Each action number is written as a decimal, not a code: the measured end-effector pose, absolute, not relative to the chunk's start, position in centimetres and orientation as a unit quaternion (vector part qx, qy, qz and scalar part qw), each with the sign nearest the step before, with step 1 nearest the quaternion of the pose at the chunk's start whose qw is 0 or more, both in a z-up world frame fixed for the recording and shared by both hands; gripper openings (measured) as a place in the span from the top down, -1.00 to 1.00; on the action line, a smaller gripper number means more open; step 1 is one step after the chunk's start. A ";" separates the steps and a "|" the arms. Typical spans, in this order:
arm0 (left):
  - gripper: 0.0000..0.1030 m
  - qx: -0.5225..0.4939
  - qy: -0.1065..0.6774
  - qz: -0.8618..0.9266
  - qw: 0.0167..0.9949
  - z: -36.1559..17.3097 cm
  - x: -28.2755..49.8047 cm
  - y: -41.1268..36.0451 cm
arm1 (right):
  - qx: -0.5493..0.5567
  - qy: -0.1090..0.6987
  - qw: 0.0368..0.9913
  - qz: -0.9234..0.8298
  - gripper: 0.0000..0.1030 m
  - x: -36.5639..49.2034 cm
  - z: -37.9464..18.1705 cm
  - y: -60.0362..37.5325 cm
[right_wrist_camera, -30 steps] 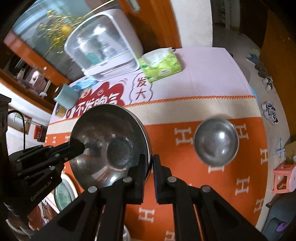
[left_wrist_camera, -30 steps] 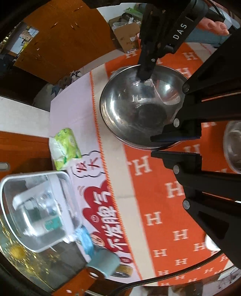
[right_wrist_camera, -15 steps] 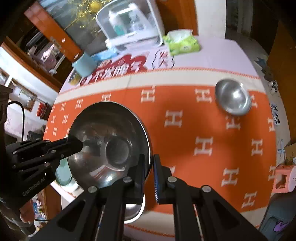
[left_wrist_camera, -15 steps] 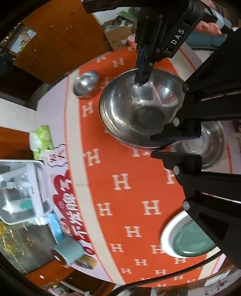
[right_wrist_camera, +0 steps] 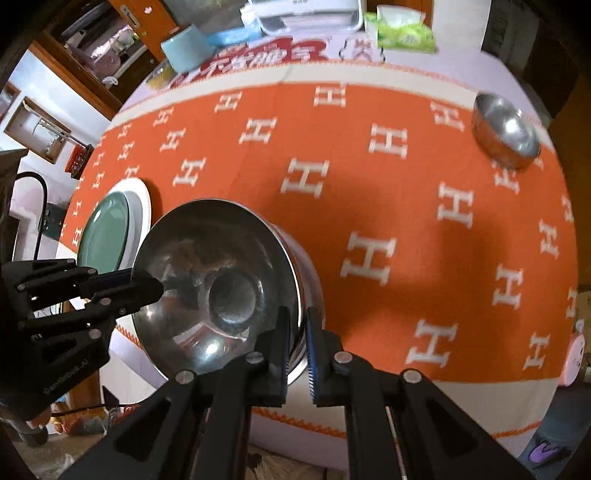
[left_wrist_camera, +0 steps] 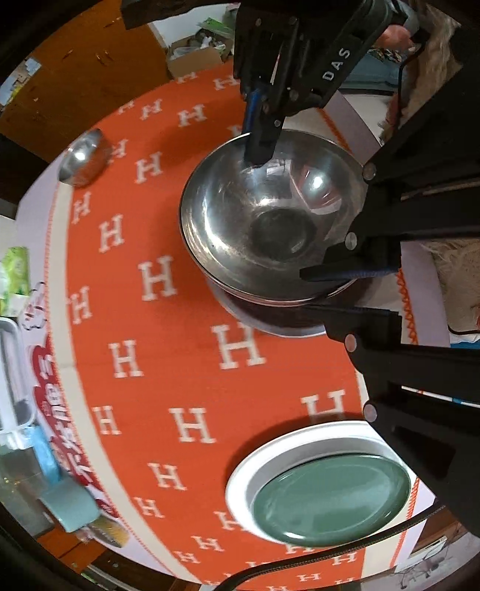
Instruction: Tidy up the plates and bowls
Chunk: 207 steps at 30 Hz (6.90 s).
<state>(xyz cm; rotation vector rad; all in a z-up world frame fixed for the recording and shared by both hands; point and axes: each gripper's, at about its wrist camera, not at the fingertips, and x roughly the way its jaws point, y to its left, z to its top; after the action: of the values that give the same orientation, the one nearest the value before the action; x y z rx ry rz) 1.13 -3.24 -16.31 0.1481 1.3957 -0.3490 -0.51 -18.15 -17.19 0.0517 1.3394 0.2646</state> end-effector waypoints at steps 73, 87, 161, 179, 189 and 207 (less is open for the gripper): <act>-0.51 0.101 0.469 -0.225 0.848 -6.9 19.9 -24.9 | 0.131 0.493 0.856 -0.080 0.23 10.5 -9.3 -42.0; -0.45 0.095 0.549 -0.211 0.803 -16.2 27.3 -31.5 | 0.170 0.543 0.818 -0.084 0.23 17.5 -15.8 -46.6; 0.85 0.049 0.643 -0.172 0.744 -12.1 5.3 -4.7 | 0.147 0.636 0.748 0.121 0.87 2.6 -15.0 -21.1; 0.83 0.067 0.666 -0.183 0.720 -16.6 1.5 -4.0 | 0.104 0.656 0.740 0.106 0.86 -1.1 -18.4 -18.8; 0.83 0.066 0.666 -0.178 0.721 -17.6 1.9 -3.9 | 0.069 0.638 0.761 0.097 0.86 -0.8 -18.0 -18.1; -0.11 0.054 0.643 -0.162 0.746 -15.9 2.5 -2.2 | -0.042 0.609 0.787 0.090 0.49 -1.3 -17.1 -16.0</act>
<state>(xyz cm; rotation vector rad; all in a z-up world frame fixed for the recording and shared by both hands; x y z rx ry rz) 2.47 -2.23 -15.88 0.1193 1.4076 -0.3551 -1.35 -15.96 -17.10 -0.0901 1.3134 0.1949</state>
